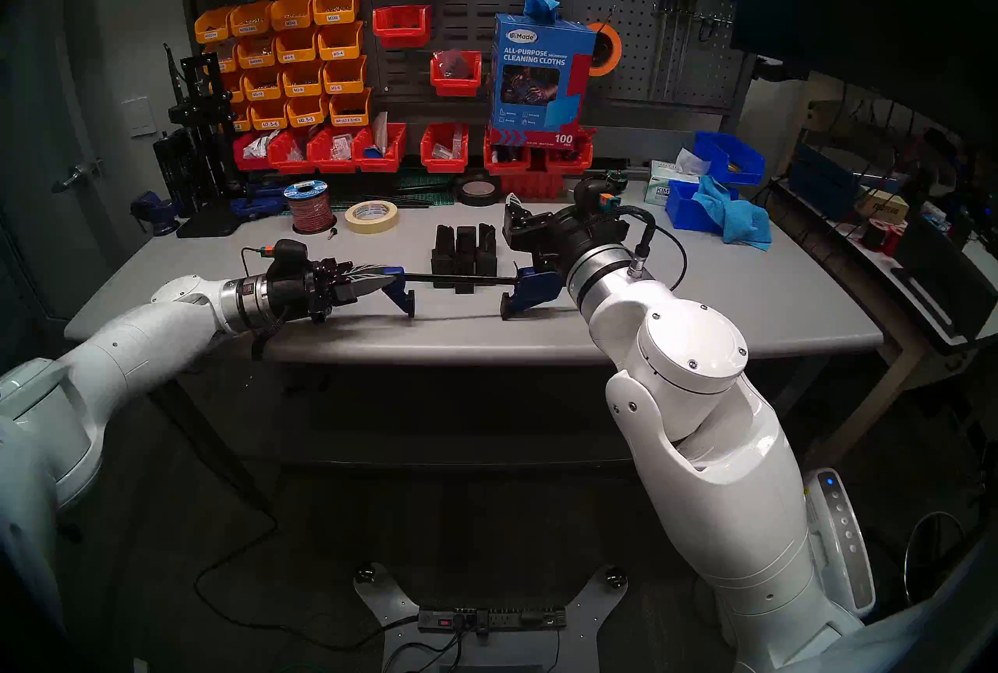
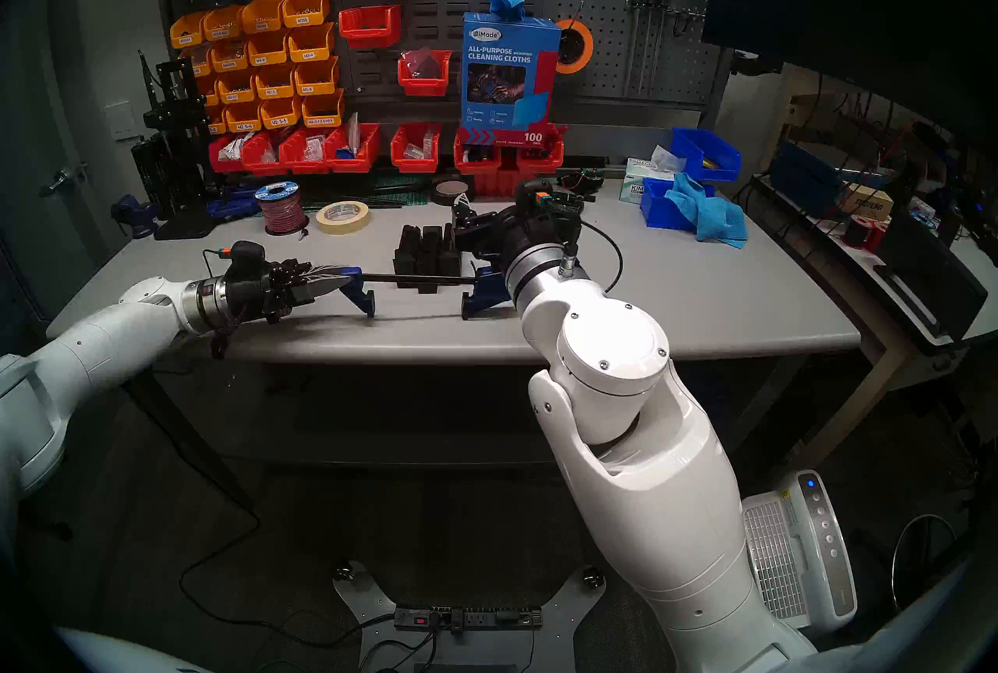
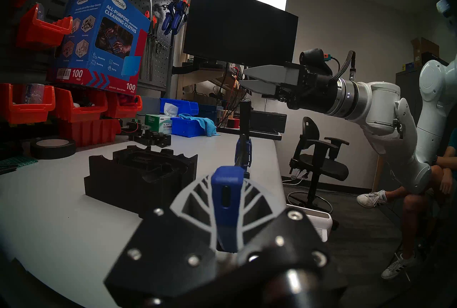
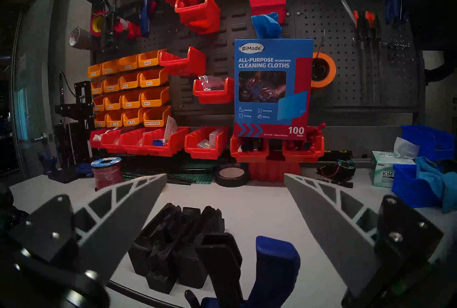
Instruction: Clamp the two 3D printed pieces together with the clamp
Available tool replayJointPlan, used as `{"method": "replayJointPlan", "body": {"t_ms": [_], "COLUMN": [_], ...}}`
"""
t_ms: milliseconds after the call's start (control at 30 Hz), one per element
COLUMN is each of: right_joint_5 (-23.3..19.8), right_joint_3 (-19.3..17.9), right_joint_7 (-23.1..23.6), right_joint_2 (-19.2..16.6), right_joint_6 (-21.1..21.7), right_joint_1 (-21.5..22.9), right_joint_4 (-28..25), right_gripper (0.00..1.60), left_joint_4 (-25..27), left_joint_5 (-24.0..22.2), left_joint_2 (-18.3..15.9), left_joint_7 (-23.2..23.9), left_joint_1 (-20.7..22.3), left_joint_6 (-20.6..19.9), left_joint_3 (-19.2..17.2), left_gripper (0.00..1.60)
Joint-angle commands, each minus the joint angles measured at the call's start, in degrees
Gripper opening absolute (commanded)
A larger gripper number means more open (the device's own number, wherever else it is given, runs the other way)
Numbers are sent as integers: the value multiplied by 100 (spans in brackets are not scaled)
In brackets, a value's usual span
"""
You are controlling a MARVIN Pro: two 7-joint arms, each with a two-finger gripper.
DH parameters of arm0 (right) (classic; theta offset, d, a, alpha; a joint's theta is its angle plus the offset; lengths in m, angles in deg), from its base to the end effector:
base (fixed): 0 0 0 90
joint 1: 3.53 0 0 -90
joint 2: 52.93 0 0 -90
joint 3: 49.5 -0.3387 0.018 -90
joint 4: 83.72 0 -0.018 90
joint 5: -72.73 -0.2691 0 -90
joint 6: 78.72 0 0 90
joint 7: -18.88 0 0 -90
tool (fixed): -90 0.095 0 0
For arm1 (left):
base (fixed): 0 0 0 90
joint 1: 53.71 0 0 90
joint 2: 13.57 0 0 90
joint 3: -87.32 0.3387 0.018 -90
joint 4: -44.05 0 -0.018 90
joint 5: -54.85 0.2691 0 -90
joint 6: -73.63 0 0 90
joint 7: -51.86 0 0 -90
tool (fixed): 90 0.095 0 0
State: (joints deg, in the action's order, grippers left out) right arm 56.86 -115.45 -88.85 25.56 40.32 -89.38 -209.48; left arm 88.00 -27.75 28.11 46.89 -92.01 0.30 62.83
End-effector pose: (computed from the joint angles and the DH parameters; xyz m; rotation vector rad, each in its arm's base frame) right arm 0.3318 0.0838 -0.1880 -1.9844 -0.2168 -2.1325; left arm 0.4596 0.1993 -0.2343 1.3454 -0.9481 1.3734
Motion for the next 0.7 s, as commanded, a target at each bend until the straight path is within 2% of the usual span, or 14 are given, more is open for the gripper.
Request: {"method": "replayJointPlan", "body": {"t_ms": [0,367,667], "right_joint_5": [132,85,-233], "right_joint_3": [92,60,-51], "right_joint_7": [-267,-970,-1084], "right_joint_2": [211,666,894], "right_joint_6": [134,441,749], "right_joint_1": [145,68,-44], "right_joint_4": [-72,-42,-206], "right_gripper": [160,160,160], "left_joint_4": [-15,-15,-15], "left_joint_5": [-82,-88,-89], "left_joint_2": [1,0,-1], "left_joint_7": [-3,-3,-3], "left_joint_1": [106,109,110], "left_joint_6": [-3,-1,0], "left_joint_3": [-23,-15,-12], "left_gripper": [0,0,0]}}
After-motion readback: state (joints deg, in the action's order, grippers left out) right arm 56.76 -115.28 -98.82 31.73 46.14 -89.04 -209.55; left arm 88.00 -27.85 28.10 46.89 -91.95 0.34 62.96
